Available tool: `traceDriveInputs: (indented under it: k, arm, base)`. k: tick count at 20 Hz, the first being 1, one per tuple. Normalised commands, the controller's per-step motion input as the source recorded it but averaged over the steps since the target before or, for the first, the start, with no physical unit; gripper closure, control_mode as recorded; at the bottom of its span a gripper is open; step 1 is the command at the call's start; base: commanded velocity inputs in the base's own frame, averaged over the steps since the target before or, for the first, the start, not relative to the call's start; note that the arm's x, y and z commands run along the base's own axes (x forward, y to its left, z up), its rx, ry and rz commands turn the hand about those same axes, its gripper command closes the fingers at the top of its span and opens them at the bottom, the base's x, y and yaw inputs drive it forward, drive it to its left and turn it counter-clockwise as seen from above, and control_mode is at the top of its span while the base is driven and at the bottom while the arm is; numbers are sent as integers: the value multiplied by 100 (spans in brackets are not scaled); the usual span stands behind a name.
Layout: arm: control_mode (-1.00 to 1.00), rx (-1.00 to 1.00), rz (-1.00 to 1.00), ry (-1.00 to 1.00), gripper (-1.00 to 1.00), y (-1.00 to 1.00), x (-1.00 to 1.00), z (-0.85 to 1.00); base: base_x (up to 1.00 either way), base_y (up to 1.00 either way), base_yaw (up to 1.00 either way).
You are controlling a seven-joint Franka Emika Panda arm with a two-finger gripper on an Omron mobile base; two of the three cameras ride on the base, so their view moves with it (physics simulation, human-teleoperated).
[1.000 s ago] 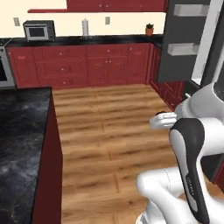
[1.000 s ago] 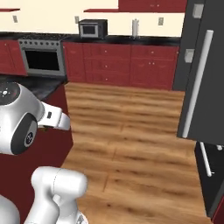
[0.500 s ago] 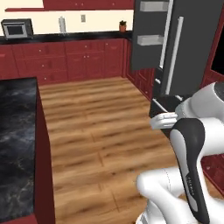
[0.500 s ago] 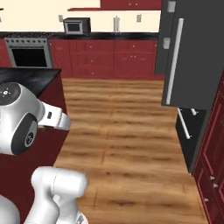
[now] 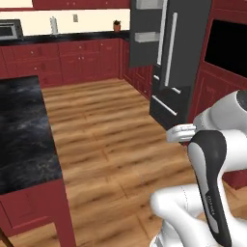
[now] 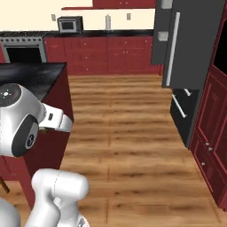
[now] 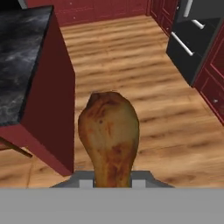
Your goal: Take the cheese, chicken drumstick, and avocado from the fridge and place them on the plate on the dining counter to create an appetizer plate.
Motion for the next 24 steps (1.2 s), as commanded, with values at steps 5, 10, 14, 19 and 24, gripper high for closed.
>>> traceDriveInputs:
  k: [5, 10, 14, 19, 24]
  arm:
    - [100, 0, 0, 0, 100, 0, 0, 0]
    - [100, 0, 0, 0, 100, 0, 0, 0]
    - [100, 0, 0, 0, 100, 0, 0, 0]
    - [100, 0, 0, 0, 100, 0, 0, 0]
    - [100, 0, 0, 0, 100, 0, 0, 0]
  base:
    - [-100, 94, -15]
    - [-100, 100, -15]
    - [-48, 100, -13]
    - [-7, 100, -9]
    - [-8, 100, -3]
